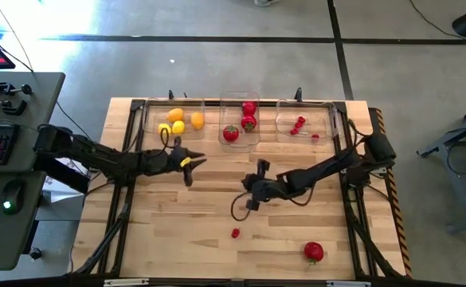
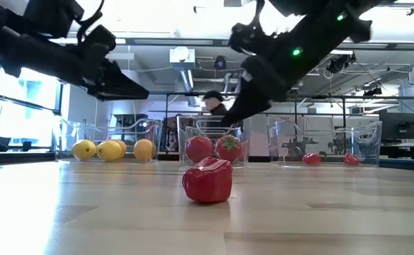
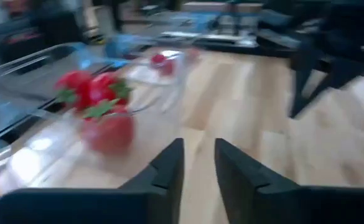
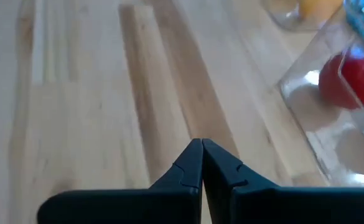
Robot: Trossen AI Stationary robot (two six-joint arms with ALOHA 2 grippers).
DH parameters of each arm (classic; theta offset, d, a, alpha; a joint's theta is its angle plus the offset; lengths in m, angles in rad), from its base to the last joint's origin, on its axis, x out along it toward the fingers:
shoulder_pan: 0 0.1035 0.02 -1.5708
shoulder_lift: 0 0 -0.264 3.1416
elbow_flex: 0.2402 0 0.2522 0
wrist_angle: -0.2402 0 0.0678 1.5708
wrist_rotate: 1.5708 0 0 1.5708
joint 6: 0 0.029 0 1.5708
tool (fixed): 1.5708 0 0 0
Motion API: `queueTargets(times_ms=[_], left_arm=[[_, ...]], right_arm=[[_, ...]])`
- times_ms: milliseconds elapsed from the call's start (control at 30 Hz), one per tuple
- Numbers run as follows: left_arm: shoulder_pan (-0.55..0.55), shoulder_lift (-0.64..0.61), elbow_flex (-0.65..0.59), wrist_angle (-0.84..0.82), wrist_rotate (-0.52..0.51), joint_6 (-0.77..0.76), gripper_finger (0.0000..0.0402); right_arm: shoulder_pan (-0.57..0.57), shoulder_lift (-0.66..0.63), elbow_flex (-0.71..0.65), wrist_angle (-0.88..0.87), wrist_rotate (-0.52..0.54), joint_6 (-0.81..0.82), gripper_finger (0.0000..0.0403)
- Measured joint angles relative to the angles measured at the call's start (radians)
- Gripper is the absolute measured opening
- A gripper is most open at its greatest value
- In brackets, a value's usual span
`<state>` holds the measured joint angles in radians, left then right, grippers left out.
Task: Sort produce into baskets
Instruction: Put the chili pepper into the right transparent bin
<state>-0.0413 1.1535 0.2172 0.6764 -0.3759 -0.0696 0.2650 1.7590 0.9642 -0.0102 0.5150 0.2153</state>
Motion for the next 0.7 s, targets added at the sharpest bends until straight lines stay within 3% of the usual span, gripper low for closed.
queueTargets(times_ms=[100,200,267,400,700], left_arm=[[-0.035,0.008,-0.005,0.032,0.068,0.03,0.0039],[-0.071,0.015,-0.005,0.045,0.095,0.029,0.0009],[-0.09,0.024,-0.005,0.064,0.095,0.03,0.0003],[-0.107,0.036,-0.005,0.089,0.095,0.03,0.0006],[-0.105,0.076,-0.005,0.086,0.048,0.022,0.0001]], right_arm=[[0.042,-0.021,0.0,-0.068,-0.021,0.011,0.0],[0.088,-0.022,0.0,-0.073,-0.142,-0.017,0.0],[0.11,-0.014,0.0,-0.043,-0.226,-0.016,0.0],[0.143,0.019,0.0,0.0,-0.243,-0.028,0.0006],[0.152,0.083,0.0,0.126,-0.439,-0.142,0.0101]])
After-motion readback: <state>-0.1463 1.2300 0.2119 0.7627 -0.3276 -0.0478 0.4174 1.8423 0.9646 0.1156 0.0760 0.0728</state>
